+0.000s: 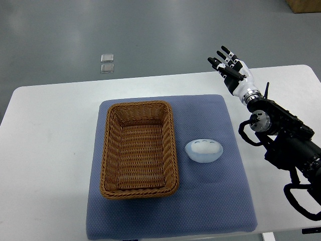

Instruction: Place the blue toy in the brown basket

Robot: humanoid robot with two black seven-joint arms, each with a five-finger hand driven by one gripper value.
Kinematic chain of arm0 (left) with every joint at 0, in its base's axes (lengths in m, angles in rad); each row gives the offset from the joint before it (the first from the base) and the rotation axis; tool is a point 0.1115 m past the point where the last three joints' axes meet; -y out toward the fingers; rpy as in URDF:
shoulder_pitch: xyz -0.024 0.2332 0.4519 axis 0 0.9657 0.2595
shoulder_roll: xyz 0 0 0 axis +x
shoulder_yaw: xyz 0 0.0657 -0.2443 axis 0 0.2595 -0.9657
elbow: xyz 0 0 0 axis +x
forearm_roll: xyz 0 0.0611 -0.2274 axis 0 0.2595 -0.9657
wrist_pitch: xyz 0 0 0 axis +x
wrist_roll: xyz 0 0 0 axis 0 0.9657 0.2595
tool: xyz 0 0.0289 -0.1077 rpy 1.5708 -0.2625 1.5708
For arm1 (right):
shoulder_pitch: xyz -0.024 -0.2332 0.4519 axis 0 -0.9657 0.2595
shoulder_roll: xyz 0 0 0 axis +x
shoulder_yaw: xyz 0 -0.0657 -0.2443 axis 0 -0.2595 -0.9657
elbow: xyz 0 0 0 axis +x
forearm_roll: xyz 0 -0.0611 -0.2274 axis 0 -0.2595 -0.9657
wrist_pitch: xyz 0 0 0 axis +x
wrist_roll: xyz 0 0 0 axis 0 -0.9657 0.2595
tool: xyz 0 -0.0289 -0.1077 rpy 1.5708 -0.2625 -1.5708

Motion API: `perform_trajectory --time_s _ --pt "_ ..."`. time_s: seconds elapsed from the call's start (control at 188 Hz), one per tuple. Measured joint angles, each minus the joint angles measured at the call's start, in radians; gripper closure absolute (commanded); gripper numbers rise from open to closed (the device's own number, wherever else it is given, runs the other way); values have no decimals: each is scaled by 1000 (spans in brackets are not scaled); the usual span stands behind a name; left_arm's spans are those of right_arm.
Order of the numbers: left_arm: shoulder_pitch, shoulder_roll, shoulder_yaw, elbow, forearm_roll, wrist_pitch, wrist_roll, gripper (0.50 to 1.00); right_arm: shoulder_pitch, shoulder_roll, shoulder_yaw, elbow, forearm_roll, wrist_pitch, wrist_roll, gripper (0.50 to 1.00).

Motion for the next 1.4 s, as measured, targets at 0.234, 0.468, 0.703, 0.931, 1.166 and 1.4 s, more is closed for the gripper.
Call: perform_trajectory --time_s 0.234,0.468,0.703,0.931,1.166,1.4 --pt "0 0 -3 -1 0 0 0 500 1 0 0 0 0 0 0 593" --pt "1 0 3 -2 -1 1 1 500 1 0 0 0 0 1 0 593" --pt "1 0 4 0 -1 1 0 500 0 -1 0 1 0 2 1 593" --pt "1 0 5 1 -1 1 0 500 3 -2 0 2 0 2 0 595" --pt "1 0 5 1 -1 1 0 500 2 1 0 2 0 -1 0 593" --pt "1 0 5 1 0 1 0 500 -6 -13 -3 60 1 -26 -1 595"
